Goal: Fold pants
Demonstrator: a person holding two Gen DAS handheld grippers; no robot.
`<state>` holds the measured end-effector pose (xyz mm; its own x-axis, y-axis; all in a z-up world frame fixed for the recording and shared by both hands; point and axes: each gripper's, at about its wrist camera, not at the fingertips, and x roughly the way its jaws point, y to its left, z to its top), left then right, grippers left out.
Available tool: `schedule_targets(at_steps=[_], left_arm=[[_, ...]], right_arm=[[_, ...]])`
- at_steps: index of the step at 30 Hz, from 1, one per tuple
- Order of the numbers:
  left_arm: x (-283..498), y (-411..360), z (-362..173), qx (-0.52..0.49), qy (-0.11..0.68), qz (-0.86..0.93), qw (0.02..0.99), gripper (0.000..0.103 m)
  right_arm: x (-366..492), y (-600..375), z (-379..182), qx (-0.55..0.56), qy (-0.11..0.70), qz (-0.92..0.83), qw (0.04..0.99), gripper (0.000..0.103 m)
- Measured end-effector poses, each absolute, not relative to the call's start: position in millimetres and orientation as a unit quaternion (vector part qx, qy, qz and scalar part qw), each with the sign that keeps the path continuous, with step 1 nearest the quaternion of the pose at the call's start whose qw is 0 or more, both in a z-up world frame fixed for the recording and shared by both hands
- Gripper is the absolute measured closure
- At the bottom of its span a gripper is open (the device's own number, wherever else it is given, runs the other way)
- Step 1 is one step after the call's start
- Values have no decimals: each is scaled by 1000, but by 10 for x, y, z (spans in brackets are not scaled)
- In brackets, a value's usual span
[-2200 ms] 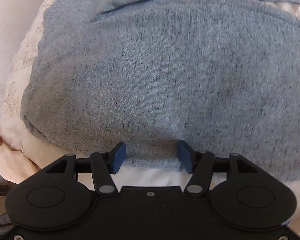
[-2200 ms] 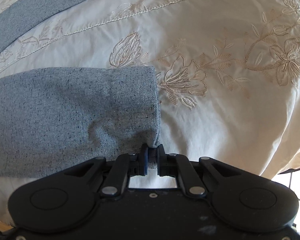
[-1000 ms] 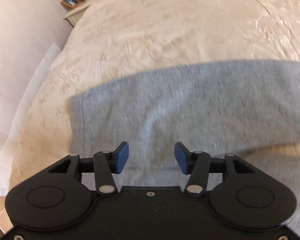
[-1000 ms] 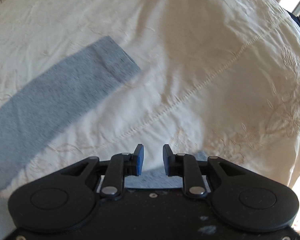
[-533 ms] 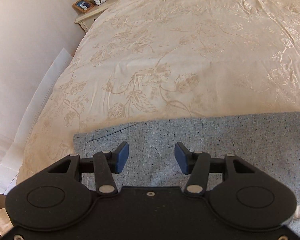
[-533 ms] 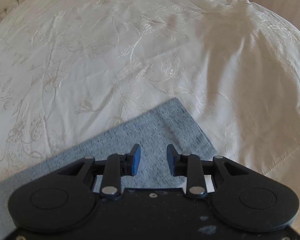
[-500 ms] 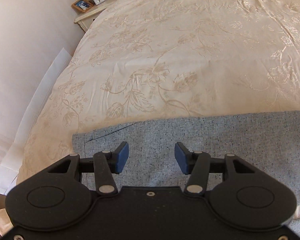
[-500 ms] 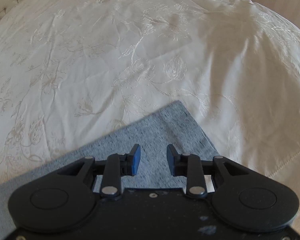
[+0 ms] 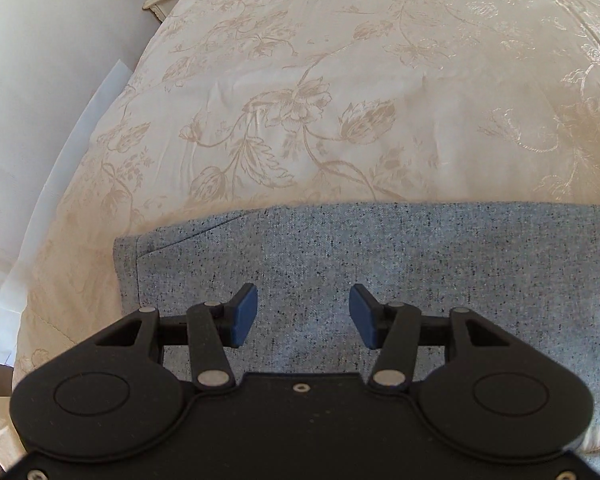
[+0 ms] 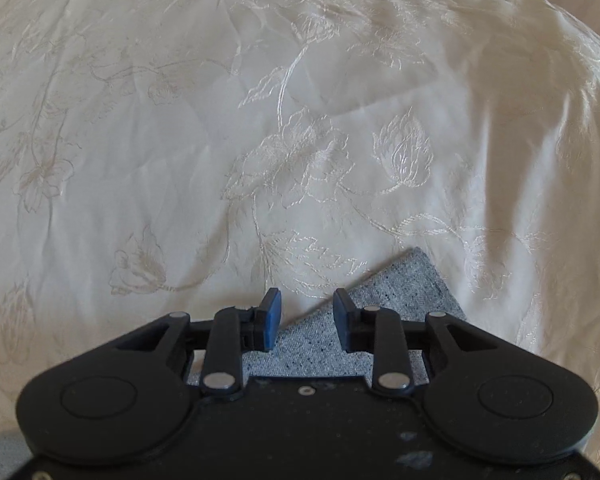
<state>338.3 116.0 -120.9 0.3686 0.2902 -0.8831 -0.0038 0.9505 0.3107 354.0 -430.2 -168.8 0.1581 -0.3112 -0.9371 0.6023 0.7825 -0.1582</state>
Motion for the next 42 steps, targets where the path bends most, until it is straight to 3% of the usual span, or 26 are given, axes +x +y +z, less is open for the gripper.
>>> schedule_targets(at_steps=[5, 6, 7, 10, 24, 35, 42], left_arm=[[3471, 1137, -1304, 126, 560, 86, 814, 44], [3485, 1135, -1313, 126, 560, 86, 814, 44], [3499, 1132, -1314, 125, 560, 86, 815, 44], [3529, 1142, -1299, 115, 559, 82, 817, 44], [3956, 1423, -1172, 43, 575, 69, 814, 44], [4248, 1599, -1551, 2, 647, 77, 758, 44], [4318, 1609, -1717, -32, 661, 90, 745, 44]], right_arm=[[3386, -4483, -1928, 169, 587, -312, 728, 79], [3335, -4500, -1925, 177, 584, -311, 728, 83], [3284, -4507, -1918, 182, 584, -305, 729, 94], [3128, -4478, -1858, 181, 586, -299, 732, 99], [1885, -4142, -1347, 203, 559, -287, 751, 99], [944, -3931, -1287, 256, 560, -310, 725, 99], [894, -3849, -1232, 261, 555, -314, 725, 99]])
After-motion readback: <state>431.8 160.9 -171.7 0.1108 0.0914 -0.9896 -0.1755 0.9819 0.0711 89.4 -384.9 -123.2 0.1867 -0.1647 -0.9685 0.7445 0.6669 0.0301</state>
